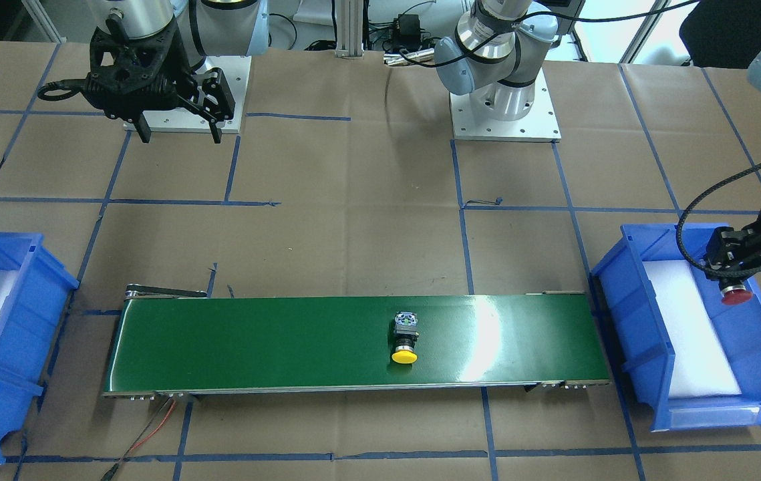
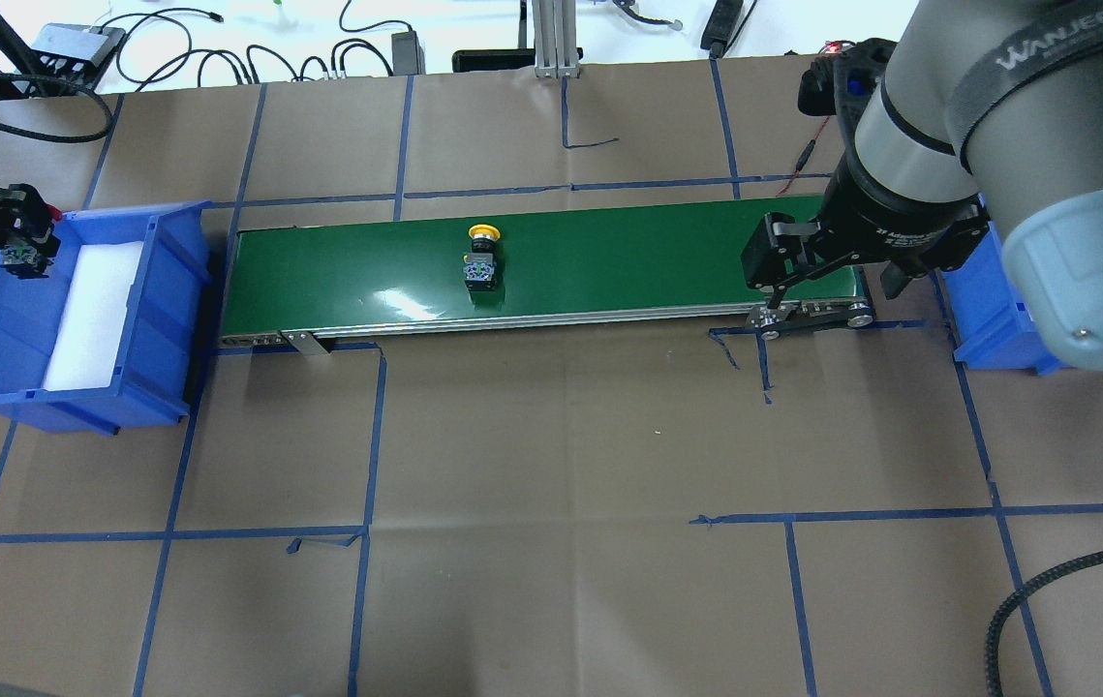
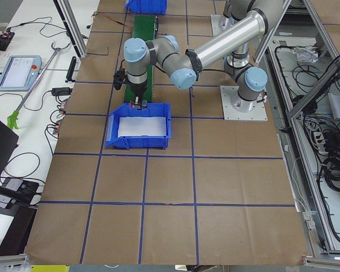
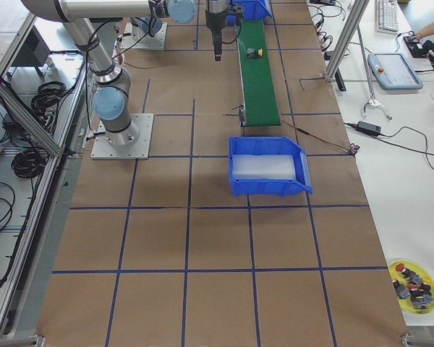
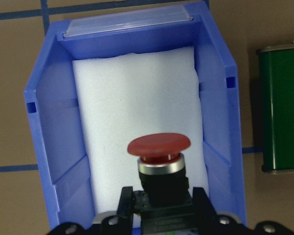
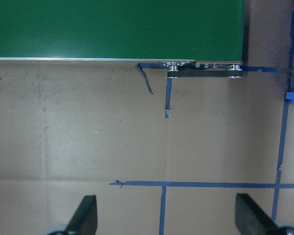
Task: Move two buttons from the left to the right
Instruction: 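Grasp the red push-button with the left gripper and lift it, then carry the red button with the left gripper onto the belt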
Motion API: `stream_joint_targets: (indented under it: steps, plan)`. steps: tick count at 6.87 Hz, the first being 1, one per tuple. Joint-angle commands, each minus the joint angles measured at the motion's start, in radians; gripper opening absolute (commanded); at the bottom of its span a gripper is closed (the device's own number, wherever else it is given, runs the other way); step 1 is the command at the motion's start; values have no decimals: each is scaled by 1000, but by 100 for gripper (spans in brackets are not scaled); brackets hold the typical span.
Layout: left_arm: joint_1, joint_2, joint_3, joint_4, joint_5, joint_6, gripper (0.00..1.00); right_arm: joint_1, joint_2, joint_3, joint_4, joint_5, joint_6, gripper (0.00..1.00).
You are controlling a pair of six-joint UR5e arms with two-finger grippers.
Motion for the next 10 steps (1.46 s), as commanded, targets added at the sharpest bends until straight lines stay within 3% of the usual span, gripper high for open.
stream_joint_targets:
  steps: [1, 6, 9, 10]
  plan:
    - [-88, 10, -2, -3, 6, -91, 13, 0, 0, 0, 0, 0, 0, 100]
    - [-337, 3, -31, 8, 38, -389, 14, 0, 2, 0, -1, 2, 2, 100]
    - [-382, -23, -89, 54, 46, -370, 14, 0, 2, 0, 0, 2, 0, 100]
    - [-379, -42, -110, 130, 47, -307, 14, 0, 2, 0, 0, 2, 0, 100]
